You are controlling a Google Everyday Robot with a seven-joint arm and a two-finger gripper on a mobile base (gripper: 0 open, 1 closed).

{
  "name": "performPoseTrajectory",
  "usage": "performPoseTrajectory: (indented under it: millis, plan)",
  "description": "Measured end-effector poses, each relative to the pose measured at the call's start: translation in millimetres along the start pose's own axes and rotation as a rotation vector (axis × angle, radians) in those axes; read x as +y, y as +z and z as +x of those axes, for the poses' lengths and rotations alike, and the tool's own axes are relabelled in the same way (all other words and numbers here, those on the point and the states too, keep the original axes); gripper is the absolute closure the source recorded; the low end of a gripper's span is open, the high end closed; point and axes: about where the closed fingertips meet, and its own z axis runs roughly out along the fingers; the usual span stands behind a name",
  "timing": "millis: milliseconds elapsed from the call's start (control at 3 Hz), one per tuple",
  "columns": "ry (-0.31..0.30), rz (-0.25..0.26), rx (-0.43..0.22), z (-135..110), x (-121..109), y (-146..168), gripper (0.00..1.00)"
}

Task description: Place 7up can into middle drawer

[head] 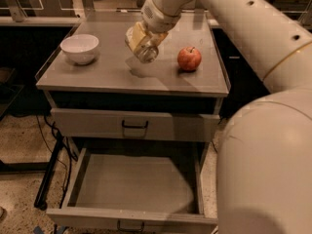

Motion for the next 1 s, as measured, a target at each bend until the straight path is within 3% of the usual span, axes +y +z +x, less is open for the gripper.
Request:
performPoseTrajectory:
  millis: [333, 1000]
  plan:
    - [-0.029, -0.006, 0.002, 2.6, -1.0, 1.0, 1.00]
    - [-0.026, -0.001, 0.010, 2.4, 0.0, 3.9, 1.00]
